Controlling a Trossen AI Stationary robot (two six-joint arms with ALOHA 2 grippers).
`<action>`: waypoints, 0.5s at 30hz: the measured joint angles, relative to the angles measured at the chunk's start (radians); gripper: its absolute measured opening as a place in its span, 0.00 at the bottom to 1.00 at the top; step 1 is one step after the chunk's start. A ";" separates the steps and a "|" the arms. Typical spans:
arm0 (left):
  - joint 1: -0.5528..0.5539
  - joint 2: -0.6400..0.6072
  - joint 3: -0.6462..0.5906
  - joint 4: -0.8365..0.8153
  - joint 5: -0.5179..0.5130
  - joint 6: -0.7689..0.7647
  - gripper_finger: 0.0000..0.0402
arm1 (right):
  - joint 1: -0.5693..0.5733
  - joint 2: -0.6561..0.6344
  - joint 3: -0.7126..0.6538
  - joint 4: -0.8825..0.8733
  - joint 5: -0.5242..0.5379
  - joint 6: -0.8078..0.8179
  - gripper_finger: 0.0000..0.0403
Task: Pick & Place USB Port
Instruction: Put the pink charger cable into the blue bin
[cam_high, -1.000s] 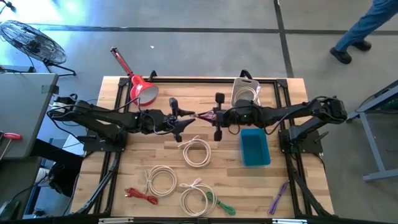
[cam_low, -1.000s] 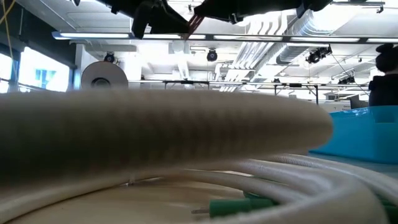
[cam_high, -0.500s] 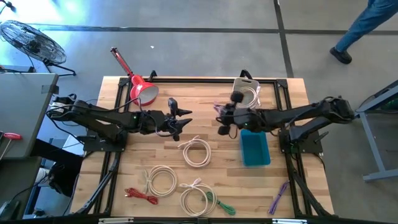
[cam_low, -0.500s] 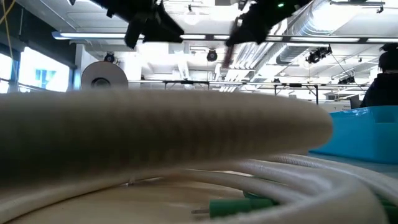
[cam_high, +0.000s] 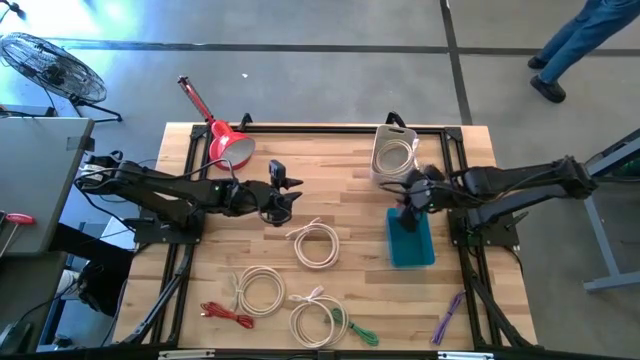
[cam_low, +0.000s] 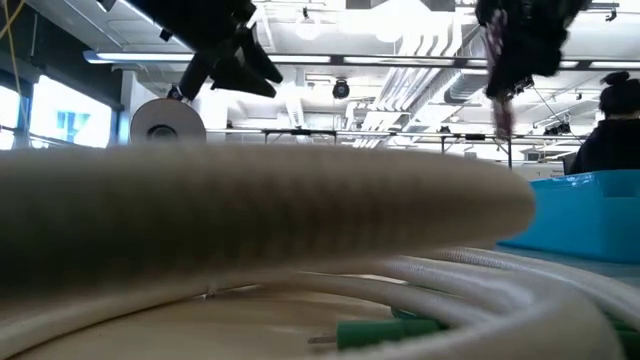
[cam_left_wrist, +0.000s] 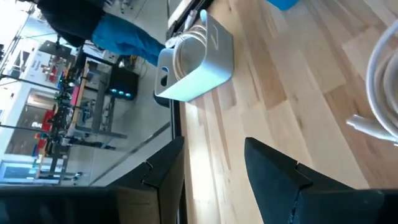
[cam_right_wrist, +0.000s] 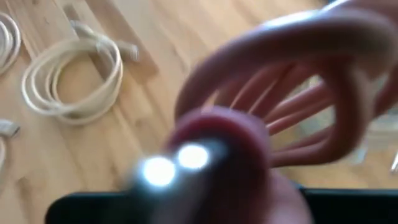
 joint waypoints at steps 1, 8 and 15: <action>0.000 0.000 0.000 -0.005 0.004 -0.001 0.40 | 0.007 0.005 0.000 -0.027 -0.014 0.043 0.04; 0.000 0.000 0.000 -0.044 0.050 -0.027 0.40 | 0.088 0.100 0.000 -0.073 -0.096 0.223 0.03; 0.000 0.000 0.000 -0.058 0.099 -0.057 0.40 | 0.160 0.235 0.000 -0.101 -0.168 0.353 0.03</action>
